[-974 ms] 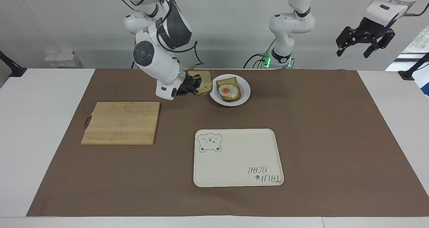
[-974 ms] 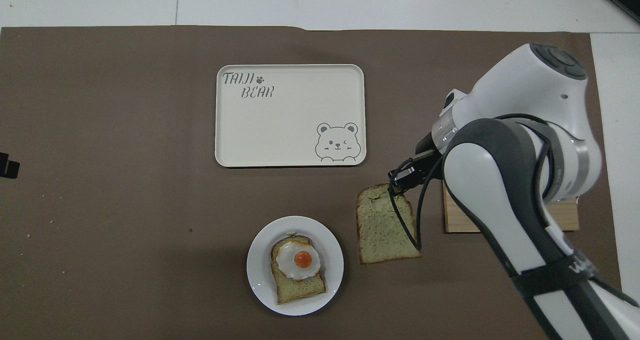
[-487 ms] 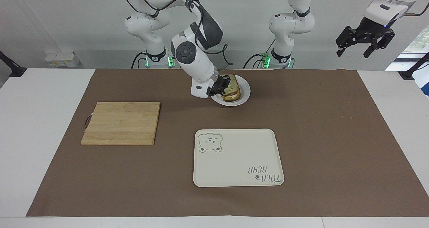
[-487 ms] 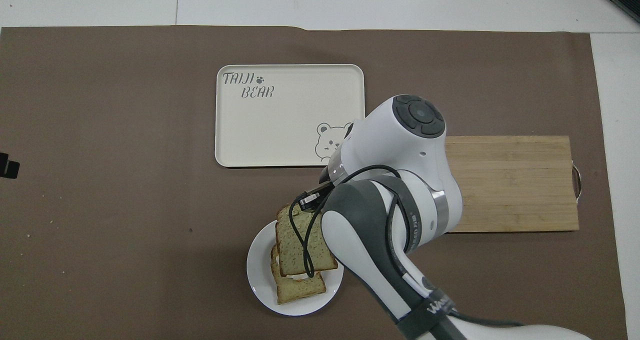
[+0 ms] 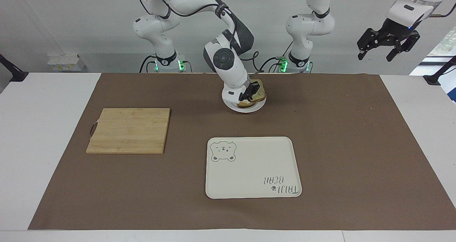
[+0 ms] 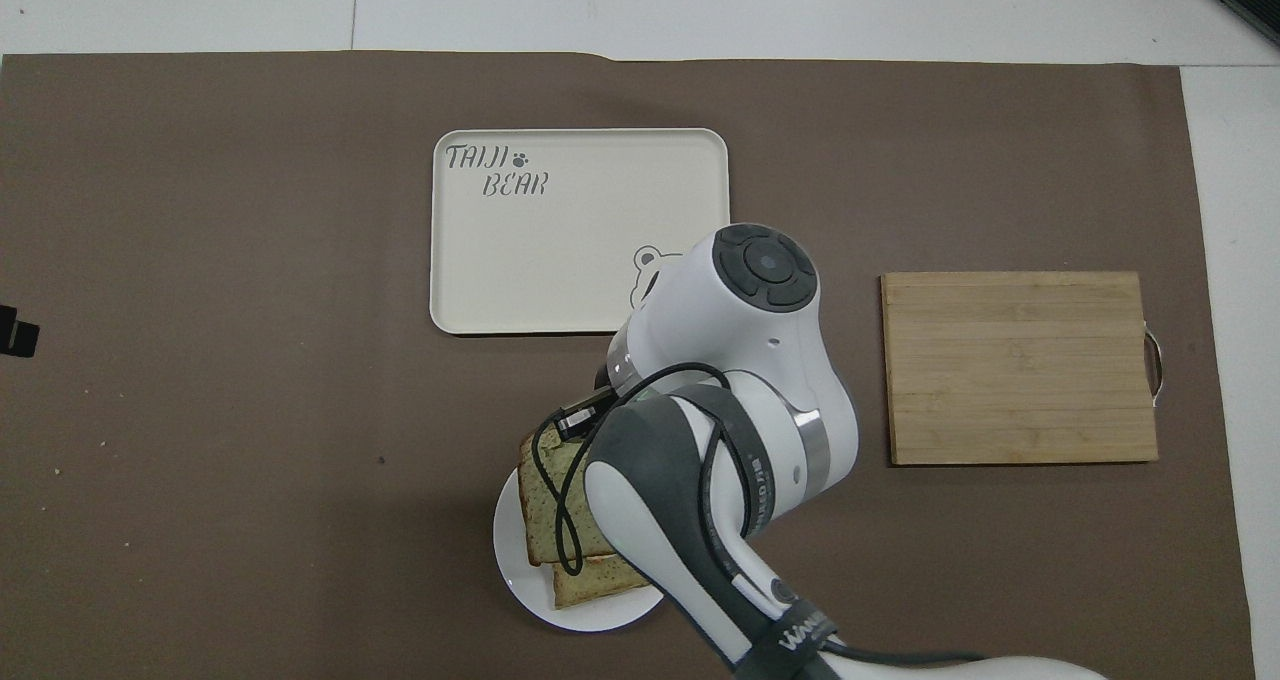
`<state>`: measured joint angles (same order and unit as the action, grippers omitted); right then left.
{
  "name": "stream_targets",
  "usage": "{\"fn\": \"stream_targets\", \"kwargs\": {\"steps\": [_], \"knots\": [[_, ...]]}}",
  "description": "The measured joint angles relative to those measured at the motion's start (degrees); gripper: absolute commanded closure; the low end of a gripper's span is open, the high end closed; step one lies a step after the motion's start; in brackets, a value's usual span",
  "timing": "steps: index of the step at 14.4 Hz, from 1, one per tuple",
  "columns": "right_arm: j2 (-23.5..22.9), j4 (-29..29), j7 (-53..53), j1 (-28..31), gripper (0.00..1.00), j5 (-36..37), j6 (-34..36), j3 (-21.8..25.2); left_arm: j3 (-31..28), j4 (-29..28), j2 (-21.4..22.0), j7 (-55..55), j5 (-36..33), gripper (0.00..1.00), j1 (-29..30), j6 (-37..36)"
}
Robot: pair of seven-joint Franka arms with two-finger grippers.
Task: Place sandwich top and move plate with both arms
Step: 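Lower the bread onto the egg toast and open the right gripper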
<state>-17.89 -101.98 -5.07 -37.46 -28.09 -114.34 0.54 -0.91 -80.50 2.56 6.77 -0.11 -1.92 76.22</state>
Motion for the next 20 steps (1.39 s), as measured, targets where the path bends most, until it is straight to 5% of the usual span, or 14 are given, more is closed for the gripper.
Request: {"fn": "stream_targets", "kwargs": {"steps": [15,16,17,18,20], "knots": [[0.37,-8.11,-3.64,-0.42,1.00,0.00,-5.39,0.20,0.00,0.00,0.00,0.00,0.00,0.00,0.00,0.00],[0.39,-8.12,-3.64,-0.49,0.89,0.00,-5.42,0.18,0.00,0.00,0.00,0.00,0.00,0.00,0.00,0.00],[0.43,-8.12,-3.64,-0.49,0.40,0.00,-5.42,0.17,0.00,0.00,0.00,0.00,0.00,0.00,0.00,0.00],[0.47,-8.12,-3.64,-0.49,0.00,0.00,-5.42,0.17,0.00,0.00,0.00,0.00,0.00,0.00,0.00,0.00],[0.59,-8.10,-3.35,-0.51,0.00,0.22,-5.42,0.17,0.00,0.00,0.00,0.00,0.00,0.00,0.00,0.00]]}}
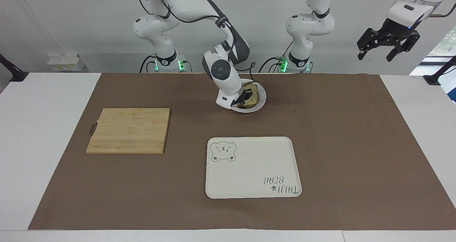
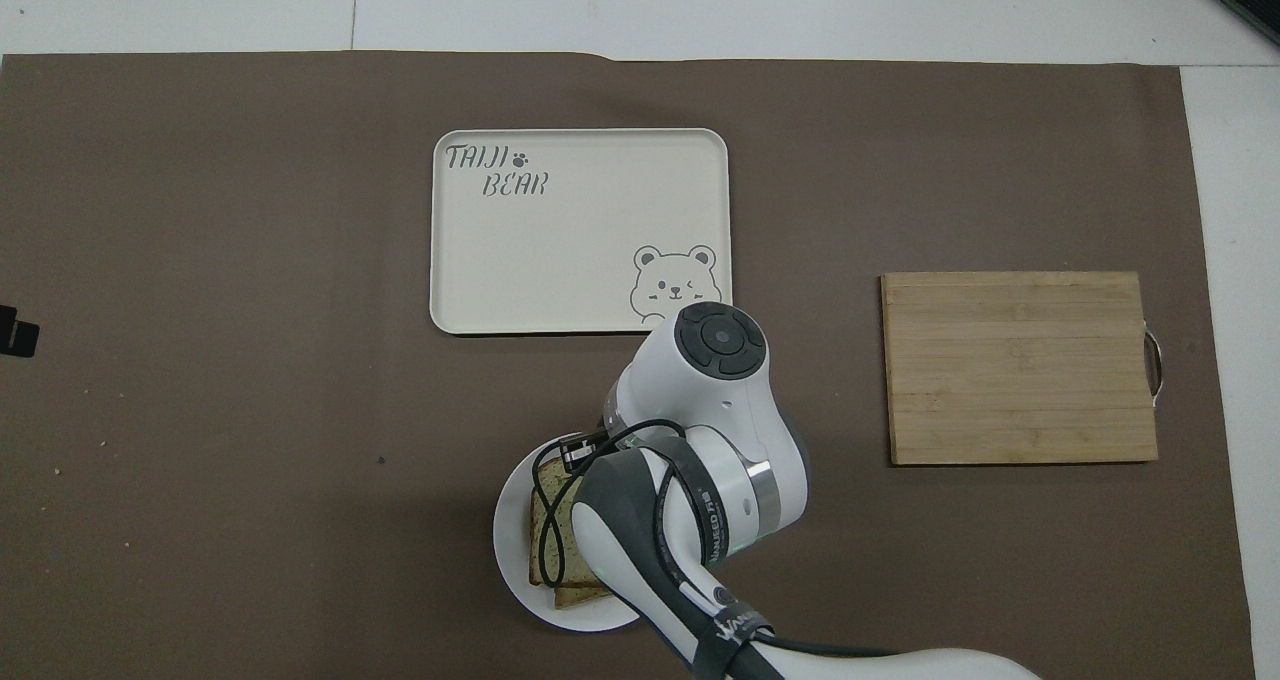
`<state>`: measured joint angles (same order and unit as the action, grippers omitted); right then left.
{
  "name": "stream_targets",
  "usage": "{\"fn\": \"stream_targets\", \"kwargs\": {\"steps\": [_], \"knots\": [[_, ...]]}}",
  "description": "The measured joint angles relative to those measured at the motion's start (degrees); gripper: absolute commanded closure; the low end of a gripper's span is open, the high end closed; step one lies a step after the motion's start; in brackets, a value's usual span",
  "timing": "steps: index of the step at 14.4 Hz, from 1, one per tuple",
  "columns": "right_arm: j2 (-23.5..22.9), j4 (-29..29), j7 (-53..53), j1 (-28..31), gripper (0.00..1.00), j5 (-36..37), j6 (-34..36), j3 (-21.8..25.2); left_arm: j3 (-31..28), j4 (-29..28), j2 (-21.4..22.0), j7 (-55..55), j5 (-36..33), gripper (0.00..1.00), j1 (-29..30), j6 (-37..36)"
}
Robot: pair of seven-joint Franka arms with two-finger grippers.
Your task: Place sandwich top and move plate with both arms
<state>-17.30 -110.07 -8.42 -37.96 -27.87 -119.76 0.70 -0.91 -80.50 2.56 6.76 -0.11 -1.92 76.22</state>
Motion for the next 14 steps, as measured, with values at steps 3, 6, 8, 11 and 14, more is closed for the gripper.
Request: {"fn": "stream_targets", "kwargs": {"steps": [3,6,8,11,14], "knots": [[0.14,0.58,0.41,-0.13,0.00,3.56,-0.25,-0.01,0.00,0.00,0.00,0.00,0.00,0.00,0.00,0.00],[0.64,1.23,0.41,-0.14,0.00,7.60,-0.47,0.03,0.00,0.00,0.00,0.00,0.00,0.00,0.00,0.00],[1.81,1.62,0.41,-0.06,0.00,9.79,-0.46,0.47,0.00,0.00,0.00,0.00,0.00,0.00,0.00,0.00],[5.05,1.78,0.40,1.89,0.00,14.21,-0.08,1.34,0.00,0.00,0.00,0.00,0.00,0.00,0.00,0.00],[8.58,1.94,0.42,6.46,0.00,15.75,3.52,1.46,0.00,0.00,0.00,0.00,0.00,0.00,0.00,0.00]]}}
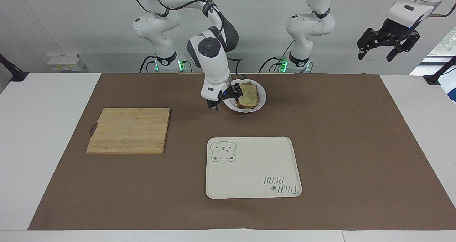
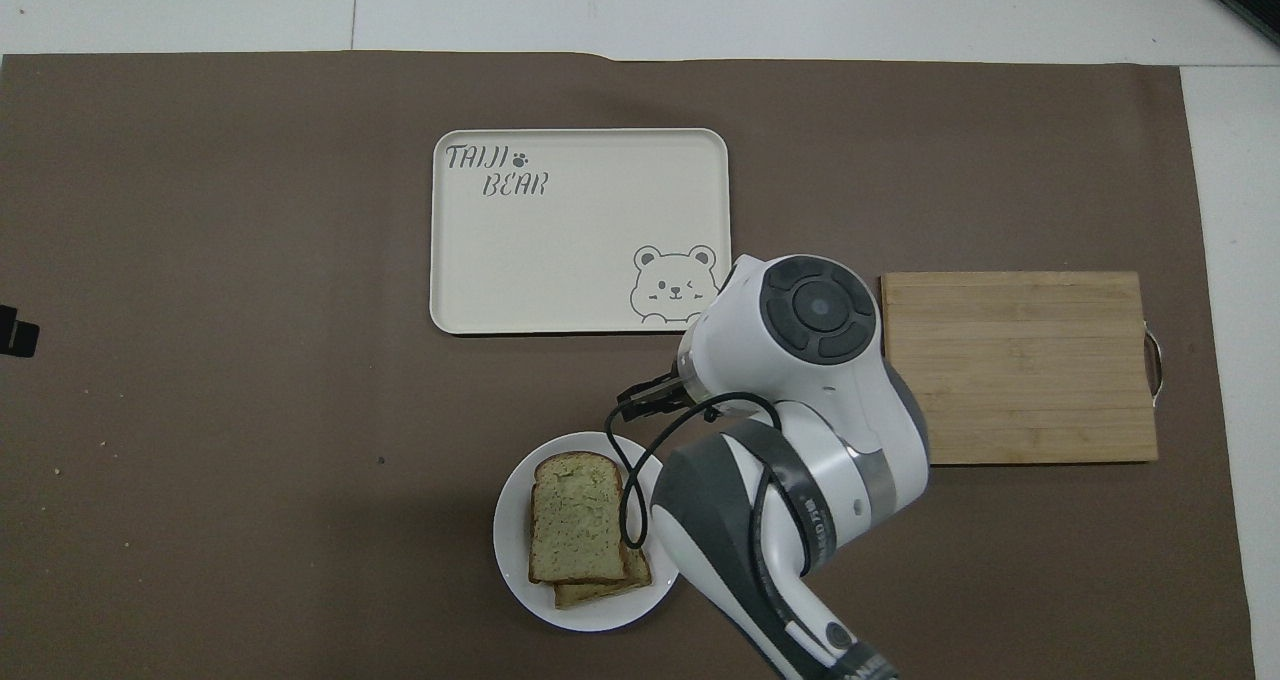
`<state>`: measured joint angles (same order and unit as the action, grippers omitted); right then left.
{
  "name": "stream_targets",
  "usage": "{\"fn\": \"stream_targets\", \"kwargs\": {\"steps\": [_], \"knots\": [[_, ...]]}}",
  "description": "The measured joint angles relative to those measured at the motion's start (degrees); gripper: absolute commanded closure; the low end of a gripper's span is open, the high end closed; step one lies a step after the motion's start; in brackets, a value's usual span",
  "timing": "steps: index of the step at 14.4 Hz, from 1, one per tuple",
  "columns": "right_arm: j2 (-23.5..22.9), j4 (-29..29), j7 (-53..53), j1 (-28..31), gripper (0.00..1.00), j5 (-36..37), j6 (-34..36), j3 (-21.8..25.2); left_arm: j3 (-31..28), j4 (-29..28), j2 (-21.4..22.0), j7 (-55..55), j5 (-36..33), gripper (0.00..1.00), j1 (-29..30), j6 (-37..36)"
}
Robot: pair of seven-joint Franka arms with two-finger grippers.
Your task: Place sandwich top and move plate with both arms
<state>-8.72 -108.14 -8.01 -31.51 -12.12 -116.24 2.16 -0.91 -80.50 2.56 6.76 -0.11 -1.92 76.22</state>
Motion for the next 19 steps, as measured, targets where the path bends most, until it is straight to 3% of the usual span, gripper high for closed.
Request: {"fn": "stream_targets", "kwargs": {"steps": [7,14,19], "knots": [[2.70,3.90,0.29,10.91,0.00,5.69,12.80,0.16,0.00,0.00,0.00,0.00,0.00,0.00,0.00,0.00],[3.51,7.52,0.89,23.28,0.00,8.10,13.07,0.39,0.00,0.00,0.00,0.00,0.00,0.00,0.00,0.00],[7.02,10.51,1.29,26.49,0.00,12.73,13.35,0.39,0.04,0.00,0.00,0.00,0.00,0.00,0.00,0.00]]}}
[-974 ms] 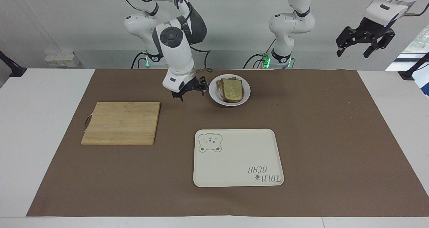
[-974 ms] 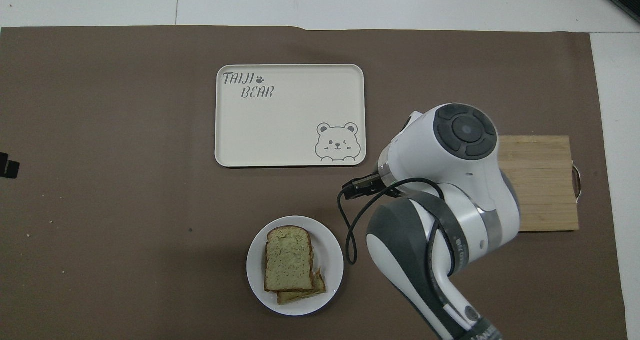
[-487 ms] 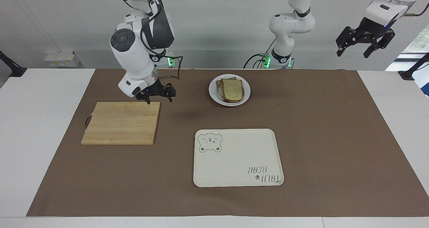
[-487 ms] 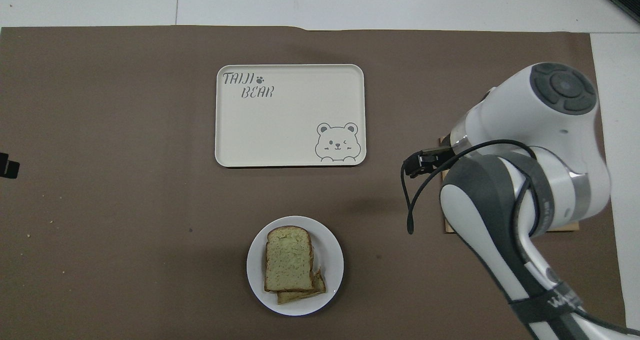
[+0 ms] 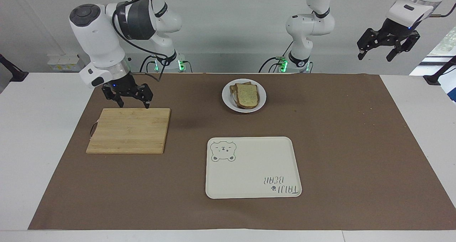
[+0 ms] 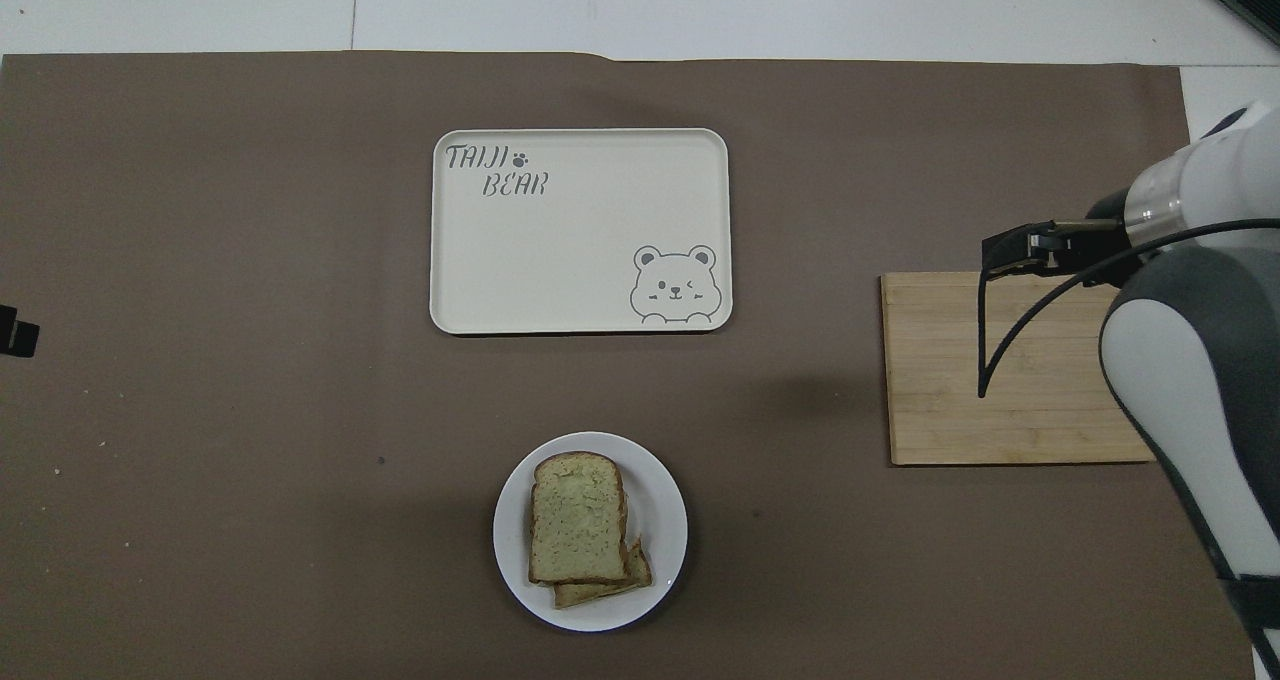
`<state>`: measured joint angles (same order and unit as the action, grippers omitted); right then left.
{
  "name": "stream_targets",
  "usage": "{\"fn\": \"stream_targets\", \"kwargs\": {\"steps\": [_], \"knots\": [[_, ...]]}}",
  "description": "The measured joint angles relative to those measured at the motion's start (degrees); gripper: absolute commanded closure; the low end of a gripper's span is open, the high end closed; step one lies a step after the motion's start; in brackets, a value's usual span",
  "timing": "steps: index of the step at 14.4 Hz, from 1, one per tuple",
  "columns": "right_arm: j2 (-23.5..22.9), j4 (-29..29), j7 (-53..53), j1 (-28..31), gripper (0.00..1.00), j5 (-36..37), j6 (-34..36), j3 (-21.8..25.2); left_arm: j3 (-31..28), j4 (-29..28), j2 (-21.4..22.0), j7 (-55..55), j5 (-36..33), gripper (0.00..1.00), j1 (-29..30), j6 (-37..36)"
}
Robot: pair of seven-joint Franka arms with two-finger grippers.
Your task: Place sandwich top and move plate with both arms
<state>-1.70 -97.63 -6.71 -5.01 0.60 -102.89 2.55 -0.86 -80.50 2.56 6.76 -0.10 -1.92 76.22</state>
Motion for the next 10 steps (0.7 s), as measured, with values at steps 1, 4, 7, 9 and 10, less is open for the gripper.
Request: {"fn": "stream_targets", "kwargs": {"steps": [1,4,7,9,10], "knots": [[0.94,0.04,0.00,0.00,0.00,0.62,0.47,-0.07,0.13,0.00,0.00,0.00,0.04,0.00,0.00,0.00],[2.81,1.09,0.01,0.08,0.00,1.42,3.29,-0.07,0.83,0.00,0.00,0.00,0.07,0.00,-0.01,0.00],[3.33,5.40,2.69,0.97,0.00,2.64,8.82,0.03,1.04,0.00,0.00,0.00,0.07,0.00,-0.01,-0.12],[3.58,7.13,5.00,2.03,0.00,2.78,11.06,0.51,1.04,0.00,0.00,0.00,0.07,0.00,-0.01,-0.32],[3.92,7.83,5.57,2.39,0.00,2.79,11.57,1.07,1.04,0.00,0.00,0.00,0.07,0.00,-0.01,-0.35]]}}
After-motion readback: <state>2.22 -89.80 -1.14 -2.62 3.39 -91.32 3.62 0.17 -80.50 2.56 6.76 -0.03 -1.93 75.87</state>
